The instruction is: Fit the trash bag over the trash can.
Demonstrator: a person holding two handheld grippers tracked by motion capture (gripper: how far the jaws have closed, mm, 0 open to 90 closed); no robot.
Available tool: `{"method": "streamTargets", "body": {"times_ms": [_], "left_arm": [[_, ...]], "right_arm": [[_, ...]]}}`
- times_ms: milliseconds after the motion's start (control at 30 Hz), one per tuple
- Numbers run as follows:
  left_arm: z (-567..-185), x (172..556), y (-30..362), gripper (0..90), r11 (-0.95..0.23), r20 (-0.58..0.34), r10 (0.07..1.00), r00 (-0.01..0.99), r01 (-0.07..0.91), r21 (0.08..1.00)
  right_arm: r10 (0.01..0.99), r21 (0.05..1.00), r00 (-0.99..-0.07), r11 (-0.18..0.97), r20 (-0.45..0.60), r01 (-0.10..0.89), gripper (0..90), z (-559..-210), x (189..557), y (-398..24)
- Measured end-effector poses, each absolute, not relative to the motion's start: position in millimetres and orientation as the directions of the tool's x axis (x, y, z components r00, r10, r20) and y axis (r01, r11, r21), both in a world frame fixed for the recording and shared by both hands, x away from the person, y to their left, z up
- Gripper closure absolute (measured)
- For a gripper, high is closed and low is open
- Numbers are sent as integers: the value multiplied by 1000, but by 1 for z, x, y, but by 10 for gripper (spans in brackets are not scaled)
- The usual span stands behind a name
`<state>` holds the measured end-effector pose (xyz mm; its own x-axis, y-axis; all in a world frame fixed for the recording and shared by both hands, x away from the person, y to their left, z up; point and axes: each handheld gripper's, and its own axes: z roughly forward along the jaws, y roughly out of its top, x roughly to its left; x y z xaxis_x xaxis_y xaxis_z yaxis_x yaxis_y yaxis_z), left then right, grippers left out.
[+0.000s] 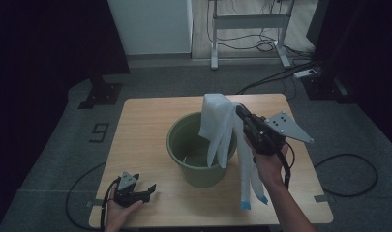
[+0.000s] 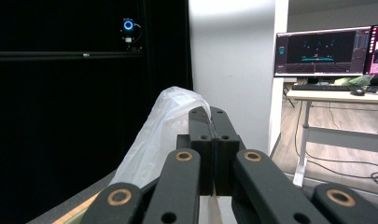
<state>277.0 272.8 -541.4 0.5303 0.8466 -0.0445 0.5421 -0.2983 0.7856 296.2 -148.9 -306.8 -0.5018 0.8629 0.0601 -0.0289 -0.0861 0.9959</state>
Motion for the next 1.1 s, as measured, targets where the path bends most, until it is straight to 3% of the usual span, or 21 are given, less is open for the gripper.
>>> {"method": "streamTargets", "body": {"times_ms": [767,1100], "left_arm": [[-541,277,276,157,-291,-51,848,527,545,787],[-541,277,276,157,-289,-51,850,524,546,786]], "right_arm": [[872,999,-488,-47,29,-25,889,-307,313,-117],[859,1000,-512,9,3,21,889,-343,305,-113]]}}
